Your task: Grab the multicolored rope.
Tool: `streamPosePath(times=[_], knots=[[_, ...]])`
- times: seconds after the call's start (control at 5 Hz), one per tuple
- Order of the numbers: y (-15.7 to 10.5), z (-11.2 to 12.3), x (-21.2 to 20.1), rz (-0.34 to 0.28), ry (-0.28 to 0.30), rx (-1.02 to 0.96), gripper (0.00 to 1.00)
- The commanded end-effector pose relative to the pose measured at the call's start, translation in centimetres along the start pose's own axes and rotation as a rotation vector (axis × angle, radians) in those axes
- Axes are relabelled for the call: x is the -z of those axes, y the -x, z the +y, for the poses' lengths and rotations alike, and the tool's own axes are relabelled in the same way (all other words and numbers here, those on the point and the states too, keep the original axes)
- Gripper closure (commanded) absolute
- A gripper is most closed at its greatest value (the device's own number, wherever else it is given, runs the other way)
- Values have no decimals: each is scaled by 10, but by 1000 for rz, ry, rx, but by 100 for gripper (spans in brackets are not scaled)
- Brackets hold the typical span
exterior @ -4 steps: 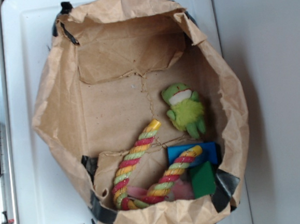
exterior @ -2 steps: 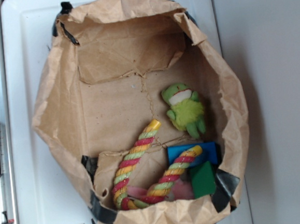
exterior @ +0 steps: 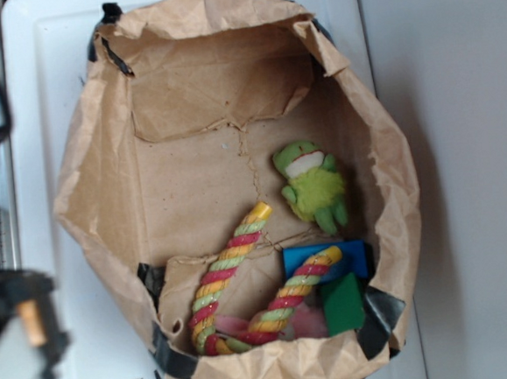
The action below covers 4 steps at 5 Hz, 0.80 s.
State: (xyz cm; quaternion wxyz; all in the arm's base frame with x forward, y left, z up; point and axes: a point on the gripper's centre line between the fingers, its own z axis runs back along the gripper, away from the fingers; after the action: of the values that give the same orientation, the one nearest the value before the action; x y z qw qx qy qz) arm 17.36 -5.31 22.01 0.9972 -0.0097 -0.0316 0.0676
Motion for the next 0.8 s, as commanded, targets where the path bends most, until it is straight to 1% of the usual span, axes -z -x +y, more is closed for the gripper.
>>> streamPosePath(times=[0.0, 0.2, 0.4, 0.6], knots=[[-43, -18, 30, -66, 32, -70, 0], [-68, -1, 49, -109, 58, -87, 0], [-92, 9, 54, -129, 111, -33, 0], [-112, 18, 44, -128, 127, -60, 0]])
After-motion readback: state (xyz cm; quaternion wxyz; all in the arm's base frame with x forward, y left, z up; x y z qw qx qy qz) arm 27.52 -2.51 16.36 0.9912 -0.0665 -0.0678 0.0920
